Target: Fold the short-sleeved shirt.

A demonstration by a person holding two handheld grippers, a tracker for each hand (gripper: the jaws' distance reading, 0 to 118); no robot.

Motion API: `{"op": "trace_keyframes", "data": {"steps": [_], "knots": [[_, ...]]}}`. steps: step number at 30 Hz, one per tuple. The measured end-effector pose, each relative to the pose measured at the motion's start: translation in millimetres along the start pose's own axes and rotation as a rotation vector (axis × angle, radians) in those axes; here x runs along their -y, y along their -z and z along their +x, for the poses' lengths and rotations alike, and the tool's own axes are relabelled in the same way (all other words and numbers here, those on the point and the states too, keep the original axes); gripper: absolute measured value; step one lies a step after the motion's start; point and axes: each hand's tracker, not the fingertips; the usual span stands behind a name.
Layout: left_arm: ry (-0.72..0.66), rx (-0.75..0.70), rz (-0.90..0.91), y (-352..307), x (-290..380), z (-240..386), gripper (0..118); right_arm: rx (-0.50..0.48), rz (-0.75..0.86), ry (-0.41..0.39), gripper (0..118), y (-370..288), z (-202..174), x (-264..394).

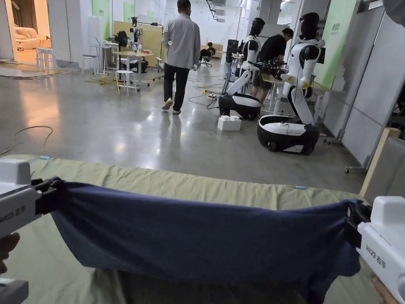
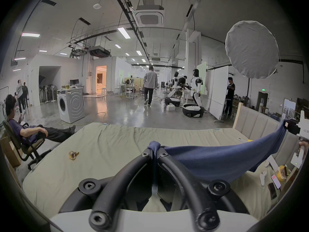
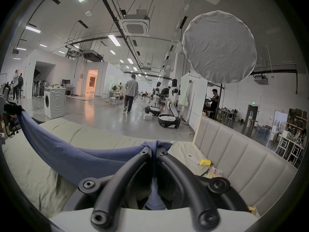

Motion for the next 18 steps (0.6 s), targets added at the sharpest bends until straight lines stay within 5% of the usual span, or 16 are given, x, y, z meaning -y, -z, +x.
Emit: {"op": "trace_keyframes", "data": {"steps": [12,18], "knots": [[-0.029,-0.019,-0.225,-77,127,-9,4,-0.052,-0.242,-0.043,4,-97,-13,108],[-0.060,-0.054,-0.430,-70,195,-15,4,-0.084,-0.473,0.073,4,-108,-16,177]]}}
